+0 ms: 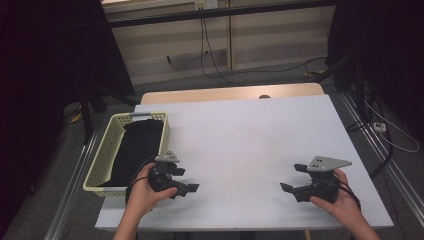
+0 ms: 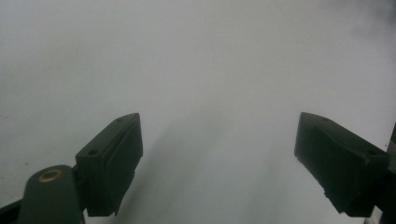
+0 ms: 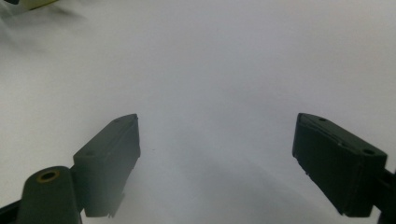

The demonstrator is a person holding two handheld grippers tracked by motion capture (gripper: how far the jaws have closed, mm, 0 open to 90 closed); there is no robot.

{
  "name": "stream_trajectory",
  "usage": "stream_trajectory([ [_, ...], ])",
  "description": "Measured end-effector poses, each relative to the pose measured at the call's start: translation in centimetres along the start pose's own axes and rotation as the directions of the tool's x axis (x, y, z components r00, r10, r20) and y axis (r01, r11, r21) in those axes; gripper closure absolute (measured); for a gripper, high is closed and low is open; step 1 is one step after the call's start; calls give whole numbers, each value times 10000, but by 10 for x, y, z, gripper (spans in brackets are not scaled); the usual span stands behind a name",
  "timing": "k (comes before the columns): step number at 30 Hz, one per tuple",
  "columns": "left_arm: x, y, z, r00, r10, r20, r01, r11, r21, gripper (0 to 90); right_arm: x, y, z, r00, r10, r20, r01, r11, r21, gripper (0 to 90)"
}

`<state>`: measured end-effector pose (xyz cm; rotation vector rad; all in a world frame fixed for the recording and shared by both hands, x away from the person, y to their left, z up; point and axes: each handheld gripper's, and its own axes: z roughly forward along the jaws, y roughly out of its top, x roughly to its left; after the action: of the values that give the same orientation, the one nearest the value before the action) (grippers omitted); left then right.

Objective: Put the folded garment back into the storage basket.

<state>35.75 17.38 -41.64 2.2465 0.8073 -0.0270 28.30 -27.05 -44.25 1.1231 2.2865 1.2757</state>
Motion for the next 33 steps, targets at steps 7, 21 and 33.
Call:
stream_trajectory([
  [7,-1,-2,0,9999,10,102,-9,10000,-44,152,-2,-3,-3,10000,69,4,-69,10000,-42,142],
  [21,-4,-9,1,9996,130,245,-126,9998,-179,150,-4,-7,-8,10000,59,-4,-59,10000,-8,135],
  [33,-7,-13,4,9995,198,226,-197,9998,-38,146,-6,-12,-11,9999,136,20,-136,9999,41,132],
])
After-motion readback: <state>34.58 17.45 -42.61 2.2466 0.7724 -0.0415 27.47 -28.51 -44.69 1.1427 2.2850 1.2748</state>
